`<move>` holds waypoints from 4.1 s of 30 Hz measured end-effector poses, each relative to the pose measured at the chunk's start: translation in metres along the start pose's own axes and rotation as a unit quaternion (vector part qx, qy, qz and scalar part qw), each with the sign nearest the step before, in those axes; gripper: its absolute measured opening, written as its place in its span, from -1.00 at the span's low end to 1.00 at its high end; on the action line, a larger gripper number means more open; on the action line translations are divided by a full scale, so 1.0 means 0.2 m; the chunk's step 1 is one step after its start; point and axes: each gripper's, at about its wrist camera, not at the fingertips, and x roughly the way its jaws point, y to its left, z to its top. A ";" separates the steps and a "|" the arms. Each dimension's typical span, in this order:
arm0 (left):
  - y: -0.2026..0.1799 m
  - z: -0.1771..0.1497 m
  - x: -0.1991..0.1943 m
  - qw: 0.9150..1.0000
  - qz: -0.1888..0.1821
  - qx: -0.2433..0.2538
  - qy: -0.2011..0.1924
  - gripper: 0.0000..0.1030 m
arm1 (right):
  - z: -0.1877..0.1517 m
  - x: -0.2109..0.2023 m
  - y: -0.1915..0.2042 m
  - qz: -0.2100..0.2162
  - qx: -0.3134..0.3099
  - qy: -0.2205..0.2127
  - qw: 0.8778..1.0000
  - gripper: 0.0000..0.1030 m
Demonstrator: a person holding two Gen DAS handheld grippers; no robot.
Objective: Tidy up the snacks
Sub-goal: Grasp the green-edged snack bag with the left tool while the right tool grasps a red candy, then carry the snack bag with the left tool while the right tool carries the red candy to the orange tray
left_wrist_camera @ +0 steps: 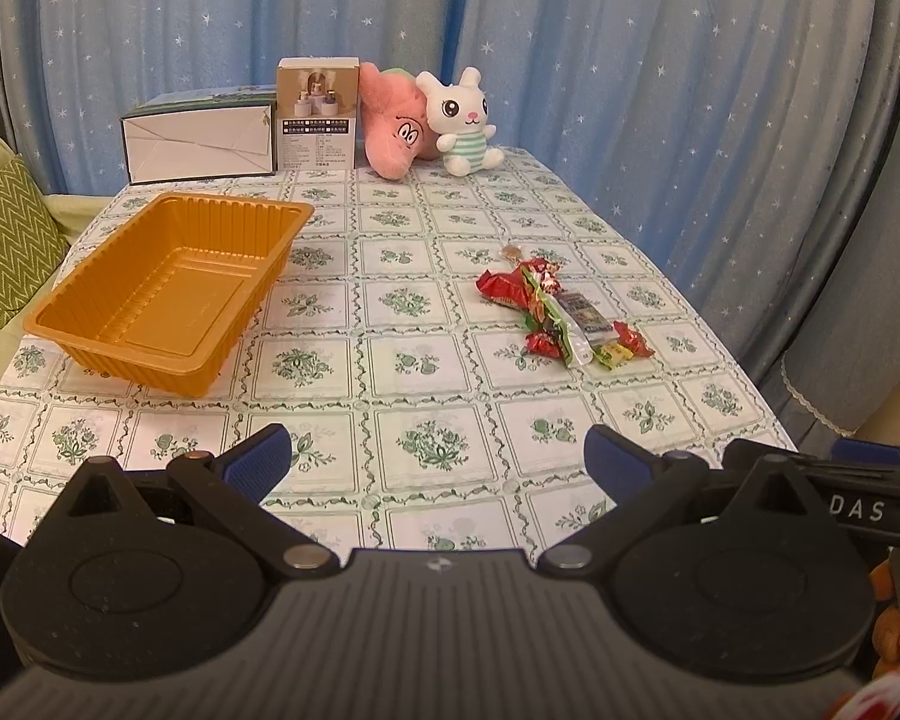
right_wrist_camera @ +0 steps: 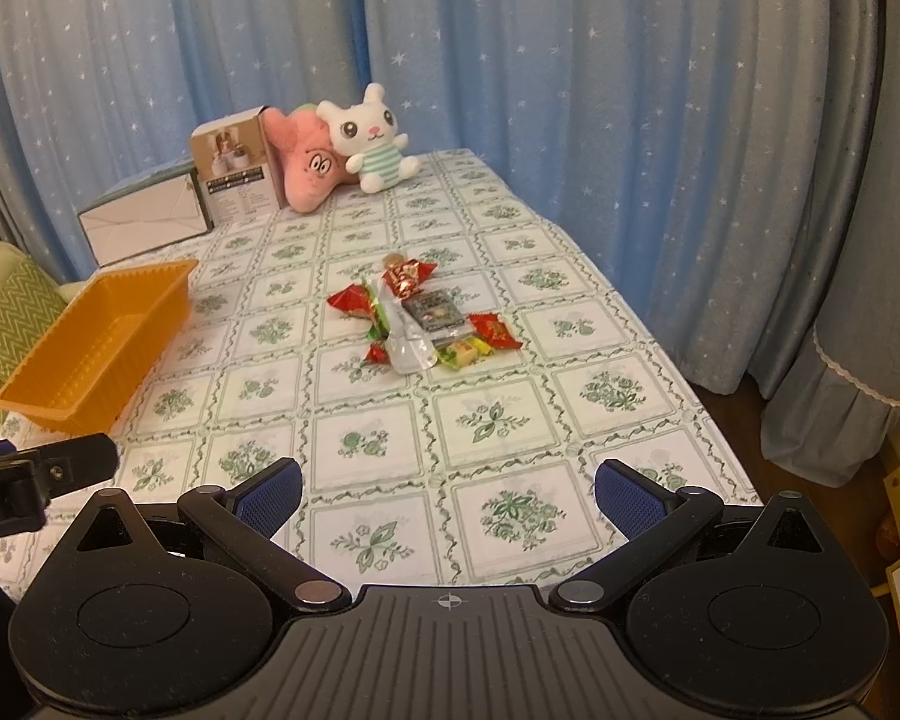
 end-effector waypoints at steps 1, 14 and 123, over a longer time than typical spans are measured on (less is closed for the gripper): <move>0.00 0.01 0.01 1.000 -0.001 -0.001 0.000 1.00 | 0.00 0.00 -0.01 -0.001 0.002 -0.003 1.000 1.00; -0.03 0.17 0.27 1.000 -0.028 -0.003 0.008 1.00 | 0.25 0.10 -0.18 -0.008 0.006 -0.038 0.999 1.00; 0.31 0.47 0.69 0.997 -0.014 0.078 0.014 -0.53 | 0.66 0.71 0.25 0.139 -0.090 0.002 0.986 -0.60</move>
